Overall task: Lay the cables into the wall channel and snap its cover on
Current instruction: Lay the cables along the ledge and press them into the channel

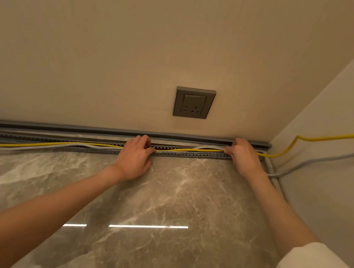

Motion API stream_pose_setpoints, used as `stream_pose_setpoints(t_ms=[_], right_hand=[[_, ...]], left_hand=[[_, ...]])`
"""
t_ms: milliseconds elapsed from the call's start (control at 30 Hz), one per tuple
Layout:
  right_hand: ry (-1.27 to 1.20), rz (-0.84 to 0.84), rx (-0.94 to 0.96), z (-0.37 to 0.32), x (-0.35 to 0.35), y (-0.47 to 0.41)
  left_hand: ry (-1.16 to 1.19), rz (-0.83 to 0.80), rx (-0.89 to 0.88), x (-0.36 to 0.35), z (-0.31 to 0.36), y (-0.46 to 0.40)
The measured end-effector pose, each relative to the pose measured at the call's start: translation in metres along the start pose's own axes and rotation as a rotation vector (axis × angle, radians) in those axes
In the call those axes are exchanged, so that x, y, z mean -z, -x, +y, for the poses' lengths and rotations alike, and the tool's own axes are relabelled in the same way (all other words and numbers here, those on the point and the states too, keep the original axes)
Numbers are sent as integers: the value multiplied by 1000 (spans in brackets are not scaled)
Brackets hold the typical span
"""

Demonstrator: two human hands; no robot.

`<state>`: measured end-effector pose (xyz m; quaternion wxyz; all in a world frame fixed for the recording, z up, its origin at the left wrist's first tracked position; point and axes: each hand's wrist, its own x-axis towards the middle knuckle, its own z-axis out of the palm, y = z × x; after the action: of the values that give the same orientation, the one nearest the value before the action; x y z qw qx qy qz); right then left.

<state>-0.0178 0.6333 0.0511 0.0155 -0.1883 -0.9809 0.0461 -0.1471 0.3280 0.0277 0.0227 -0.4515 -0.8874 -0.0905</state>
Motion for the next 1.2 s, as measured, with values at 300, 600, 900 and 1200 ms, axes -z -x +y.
stream_pose_setpoints(t_ms=[300, 600, 900, 1200], right_hand=[[-44, 57, -9, -10, -1, 15], [-93, 108, -76, -10, -13, 37], [86, 160, -3, -4, -41, 65], [180, 256, -90, 14, -32, 68]], left_hand=[[-32, 0, -69, 7, 33, -20], [8, -133, -242, -3, 77, -59], [-35, -135, -247, -10, 77, -61], [-24, -165, -218, -8, 80, -62]])
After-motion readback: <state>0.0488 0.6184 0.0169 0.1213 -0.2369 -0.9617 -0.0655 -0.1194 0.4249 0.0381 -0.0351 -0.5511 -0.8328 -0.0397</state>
